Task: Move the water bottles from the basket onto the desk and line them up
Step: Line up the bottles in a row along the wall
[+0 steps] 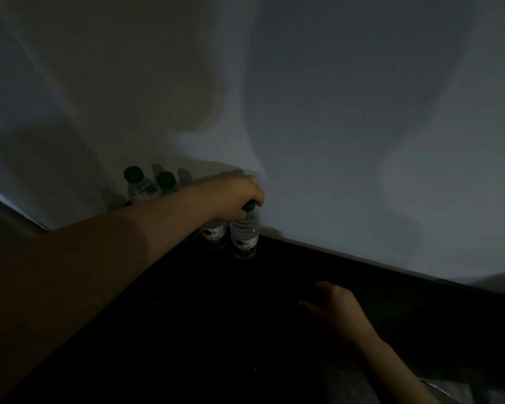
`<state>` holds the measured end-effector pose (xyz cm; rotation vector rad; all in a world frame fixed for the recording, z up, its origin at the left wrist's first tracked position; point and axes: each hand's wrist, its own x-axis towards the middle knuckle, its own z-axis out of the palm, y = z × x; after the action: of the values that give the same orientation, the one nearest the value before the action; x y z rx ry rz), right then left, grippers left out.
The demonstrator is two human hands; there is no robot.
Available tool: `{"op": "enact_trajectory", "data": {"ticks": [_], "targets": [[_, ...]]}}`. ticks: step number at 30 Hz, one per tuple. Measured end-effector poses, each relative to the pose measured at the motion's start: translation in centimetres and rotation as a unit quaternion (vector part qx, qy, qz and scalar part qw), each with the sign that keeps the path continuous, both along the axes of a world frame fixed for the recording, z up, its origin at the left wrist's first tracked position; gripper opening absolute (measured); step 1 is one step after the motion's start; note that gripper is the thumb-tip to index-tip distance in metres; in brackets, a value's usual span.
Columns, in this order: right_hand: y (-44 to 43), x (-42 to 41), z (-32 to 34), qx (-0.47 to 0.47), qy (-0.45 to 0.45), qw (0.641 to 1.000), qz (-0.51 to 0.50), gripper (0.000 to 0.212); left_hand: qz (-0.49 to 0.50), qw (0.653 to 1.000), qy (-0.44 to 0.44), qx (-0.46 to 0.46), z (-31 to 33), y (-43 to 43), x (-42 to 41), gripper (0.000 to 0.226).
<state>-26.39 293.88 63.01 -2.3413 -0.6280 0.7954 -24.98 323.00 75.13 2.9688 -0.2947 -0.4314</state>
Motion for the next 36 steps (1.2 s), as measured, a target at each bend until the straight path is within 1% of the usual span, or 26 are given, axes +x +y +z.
{"op": "enact_trajectory", "data": {"ticks": [4, 6, 9, 14, 18, 22, 24, 28, 32, 36], "targets": [[-0.2, -0.4, 0.9, -0.004, -0.011, 1.0, 0.008, 0.038, 0.043, 0.999, -0.012, -0.009, 0.1, -0.5, -0.8, 0.052], [-0.3, -0.9, 1.6, -0.003, -0.031, 0.999, 0.01, 0.035, 0.052, 0.998, -0.036, -0.014, 0.4, -0.8, -1.7, 0.048], [-0.7, -1.8, 3.0, -0.002, -0.05, 0.999, 0.02, 0.03, 0.054, 0.995, -0.083, -0.013, 1.3, -1.0, -3.7, 0.035], [-1.2, -4.2, 5.6, -0.006, -0.096, 0.994, 0.054, 0.031, 0.057, 0.992, -0.112, -0.03, 3.1, -1.6, -8.5, 0.039], [-1.4, -6.9, 7.5, -0.009, -0.144, 0.987, 0.069, 0.026, 0.063, 0.989, -0.113, -0.069, 4.0, -2.9, -13.3, 0.036], [-1.8, -10.0, 9.2, -0.026, -0.171, 0.982, 0.073, 0.032, 0.08, 0.985, -0.122, -0.094, 4.6, -4.4, -18.2, 0.04], [-2.0, -11.7, 10.0, -0.03, -0.186, 0.979, 0.078, 0.031, 0.089, 0.985, -0.113, -0.097, 4.9, -5.2, -20.4, 0.039], [-2.7, -14.7, 11.4, -0.038, -0.203, 0.976, 0.069, 0.03, 0.096, 0.983, -0.108, -0.111, 5.4, -6.6, -24.0, 0.036], [-4.0, -17.8, 12.2, -0.028, -0.197, 0.979, 0.048, 0.027, 0.101, 0.978, -0.117, -0.141, 5.4, -8.2, -27.8, 0.037], [-5.0, -20.5, 12.9, -0.034, -0.209, 0.977, 0.038, 0.021, 0.103, 0.975, -0.108, -0.164, 4.8, -9.8, -31.2, 0.042]]}}
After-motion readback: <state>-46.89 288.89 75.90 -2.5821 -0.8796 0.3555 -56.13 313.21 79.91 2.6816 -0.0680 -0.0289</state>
